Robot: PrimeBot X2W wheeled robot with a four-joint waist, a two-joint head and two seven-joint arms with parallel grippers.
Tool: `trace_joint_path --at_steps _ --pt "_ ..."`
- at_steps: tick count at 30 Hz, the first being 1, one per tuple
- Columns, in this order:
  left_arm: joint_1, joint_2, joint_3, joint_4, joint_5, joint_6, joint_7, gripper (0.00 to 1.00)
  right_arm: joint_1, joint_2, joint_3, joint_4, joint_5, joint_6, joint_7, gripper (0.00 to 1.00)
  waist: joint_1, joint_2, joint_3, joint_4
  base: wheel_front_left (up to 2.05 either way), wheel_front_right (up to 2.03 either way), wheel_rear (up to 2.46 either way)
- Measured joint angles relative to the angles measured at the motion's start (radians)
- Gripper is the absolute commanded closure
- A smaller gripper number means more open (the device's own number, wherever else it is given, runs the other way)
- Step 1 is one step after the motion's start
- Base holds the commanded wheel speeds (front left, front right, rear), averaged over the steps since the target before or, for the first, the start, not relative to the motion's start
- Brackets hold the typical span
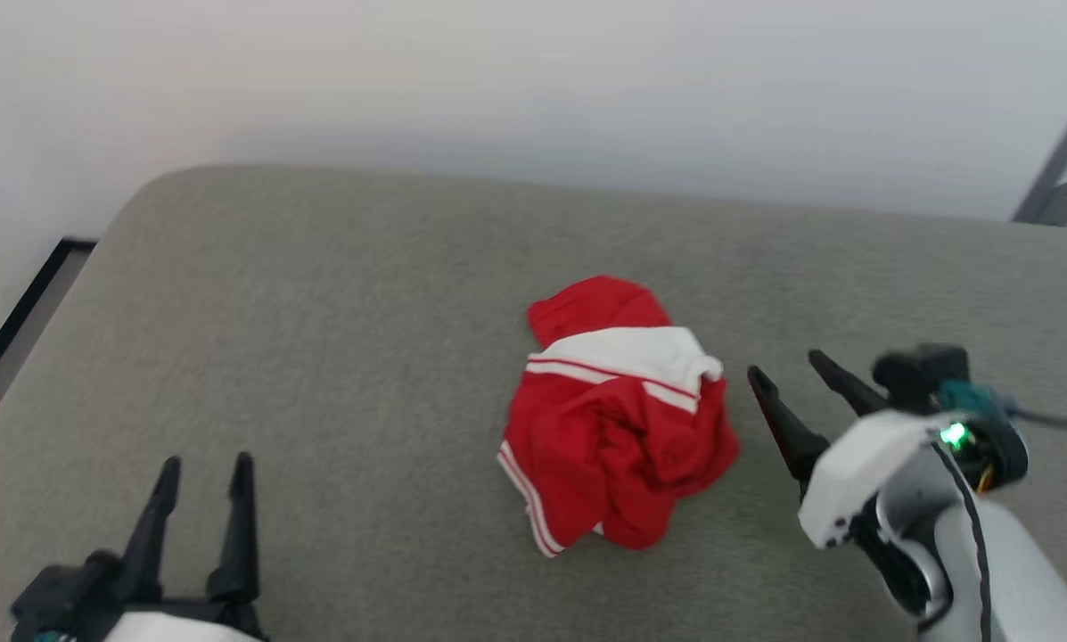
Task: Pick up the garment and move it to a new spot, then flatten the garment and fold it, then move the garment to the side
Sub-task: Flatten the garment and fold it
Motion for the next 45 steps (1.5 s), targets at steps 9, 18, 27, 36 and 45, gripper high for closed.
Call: trace_joint_path --at_steps 9,18,27,36,45 --pt "-0.080 -0.004 -0.088 0.033 -0.032 0.000 0.000 0.00 -0.199 -0.127 0.162 0.139 0.070 0.000 0.186 0.00 0.0000 -0.0001 0.072 0.101 0.00 0.00 0.00" --pt "-0.148 -0.016 -0.170 0.068 -0.055 0.000 0.000 0.00 -0.360 -0.216 0.276 0.286 0.177 0.000 0.358 0.00 0.0000 -0.0001 0.140 0.201 0.00 0.00 0.00" --pt "-0.185 -0.022 -0.189 0.091 -0.076 0.000 0.000 0.00 -0.458 -0.236 0.367 0.386 0.240 0.000 0.411 1.00 0.0000 0.0000 0.191 0.255 0.00 0.00 0.00" --pt "-0.177 -0.017 -0.146 0.088 -0.082 0.000 0.000 0.00 -0.503 -0.273 0.361 0.332 0.318 0.000 0.361 1.00 0.0000 0.0000 0.181 0.211 0.00 0.00 0.00" --pt "-0.168 -0.001 -0.119 0.077 -0.079 0.000 0.000 0.00 -0.465 -0.365 0.215 0.239 0.327 0.000 0.339 1.00 0.0000 -0.0001 0.161 0.139 0.00 0.00 0.00"
